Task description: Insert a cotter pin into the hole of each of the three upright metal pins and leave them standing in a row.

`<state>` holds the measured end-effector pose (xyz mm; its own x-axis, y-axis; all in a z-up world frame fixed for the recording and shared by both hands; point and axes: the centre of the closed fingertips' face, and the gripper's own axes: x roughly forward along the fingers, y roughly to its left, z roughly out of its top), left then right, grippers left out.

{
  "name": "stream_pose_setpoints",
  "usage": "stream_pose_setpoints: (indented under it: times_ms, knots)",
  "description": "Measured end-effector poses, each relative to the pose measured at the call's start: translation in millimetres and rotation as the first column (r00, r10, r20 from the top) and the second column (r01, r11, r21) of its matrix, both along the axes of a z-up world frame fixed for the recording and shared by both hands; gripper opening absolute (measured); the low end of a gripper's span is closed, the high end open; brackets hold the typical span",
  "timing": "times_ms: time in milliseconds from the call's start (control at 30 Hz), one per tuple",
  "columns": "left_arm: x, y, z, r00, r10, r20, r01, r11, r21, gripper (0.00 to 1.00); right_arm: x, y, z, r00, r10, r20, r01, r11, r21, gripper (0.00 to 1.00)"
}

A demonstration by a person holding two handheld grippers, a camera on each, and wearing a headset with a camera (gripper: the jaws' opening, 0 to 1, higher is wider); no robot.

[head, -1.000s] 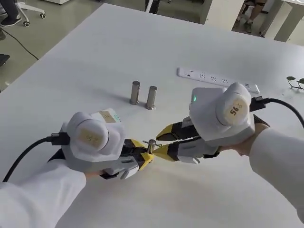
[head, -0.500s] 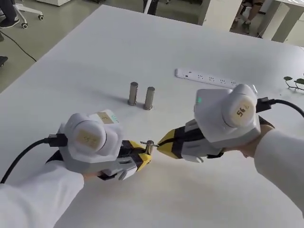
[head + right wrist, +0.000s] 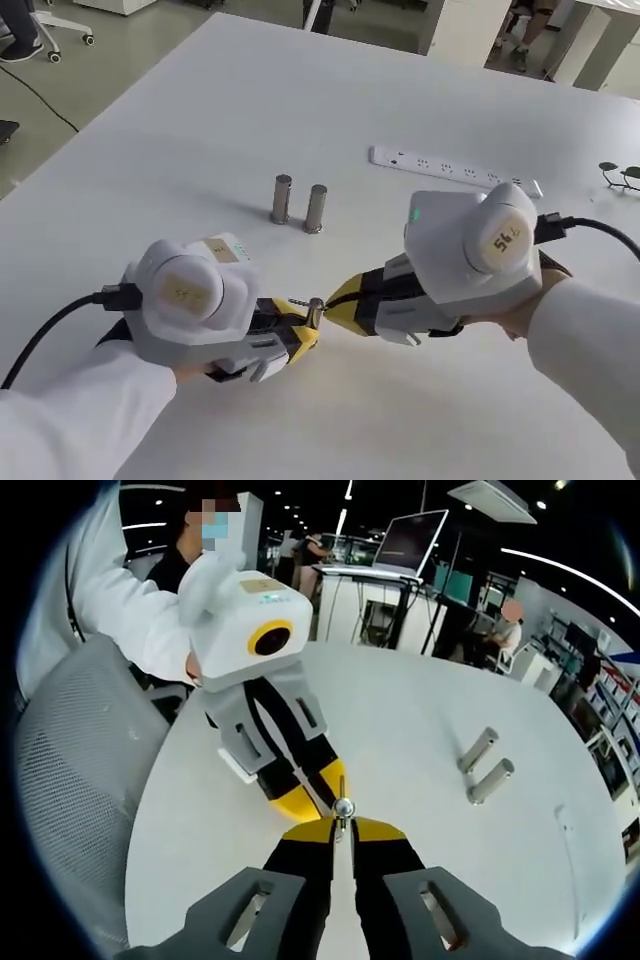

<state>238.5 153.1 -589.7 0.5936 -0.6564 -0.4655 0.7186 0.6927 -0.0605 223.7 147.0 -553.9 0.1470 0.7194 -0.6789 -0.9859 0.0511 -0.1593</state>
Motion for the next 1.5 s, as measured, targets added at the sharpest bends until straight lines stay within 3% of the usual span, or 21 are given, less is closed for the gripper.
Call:
stream_pose_setpoints:
  times_ms: [100, 200, 300, 333, 467, 633, 733, 900, 967, 1033, 1200, 1500]
  knots:
    - [-2.1, -1.6, 3.4, 1.0, -0.007, -0.009, 0.006, 1.0, -0.025, 0.14, -1.5, 3.2, -0.2, 1.0, 0.011, -0.004, -0.011, 1.0, 0.011, 0.2]
    - [-5.4, -0.5, 5.8, 1.0, -0.019, -0.003, 0.019, 1.0, -0.021, 0.21, -0.7, 3.8, -1.9, 1.0, 0.006, -0.009, -0.006, 1.0, 0.008, 0.17]
    - [-12.4, 0.5, 5.1, 0.999, -0.042, -0.022, 0.041, 0.999, -0.031, 0.3, 0.1, 5.9, -3.2, 1.0, 0.0, -0.023, 0.0, 1.0, 0.017, 0.19]
    - [-15.7, 1.3, 7.7, 0.998, -0.062, 0.001, 0.062, 0.998, -0.032, 0.32, -0.1, 6.5, -3.7, 1.0, -0.002, -0.027, 0.003, 1.0, 0.023, 0.19]
    - [-27.3, 9.3, 13.0, 0.997, -0.082, 0.003, 0.082, 0.995, -0.061, 0.5, 1.9, 9.4, -7.3, 0.999, -0.009, -0.041, 0.01, 1.0, 0.028, 0.18]
    - [-32.8, 23.3, 16.7, 0.999, -0.048, 0.009, 0.049, 0.993, -0.109, 0.64, 3.5, 11.7, -11.4, 0.998, -0.013, -0.058, 0.015, 0.999, 0.03, 0.16]
    - [-37.4, 31.4, 17.2, 1.0, -0.014, -0.015, 0.012, 0.989, -0.146, 0.76, 3.9, 12.2, -13.5, 0.998, -0.016, -0.068, 0.018, 0.999, 0.031, 0.15]
    - [-37.8, 43.0, 20.8, 0.999, 0.047, -0.02, -0.05, 0.982, -0.182, 0.85, 3.8, 13.4, -17.4, 0.997, -0.008, -0.078, 0.01, 1.0, 0.021, 0.14]
    - [-38.0, 44.2, 19.8, 0.998, 0.054, -0.027, -0.058, 0.982, -0.179, 0.92, 4.1, 14.2, -18.0, 0.997, -0.006, -0.079, 0.007, 1.0, 0.02, 0.13]
    - [-38.3, 48.8, 14.5, 0.998, 0.058, -0.022, -0.06, 0.989, -0.133, 0.98, 4.7, 15.0, -18.4, 0.997, -0.006, -0.08, 0.008, 1.0, 0.02, 0.13]
    - [-42.3, 48.3, 18.1, 0.998, 0.056, -0.027, -0.06, 0.985, -0.161, 0.99, 5.6, 16.0, -20.9, 0.997, 0.002, -0.082, -0.001, 1.0, 0.013, 0.13]
    - [-43.1, 53.0, 16.9, 0.996, 0.081, -0.03, -0.085, 0.985, -0.149, 0.99, 6.9, 17.6, -20.8, 0.996, -0.01, -0.085, 0.012, 1.0, 0.025, 0.05]
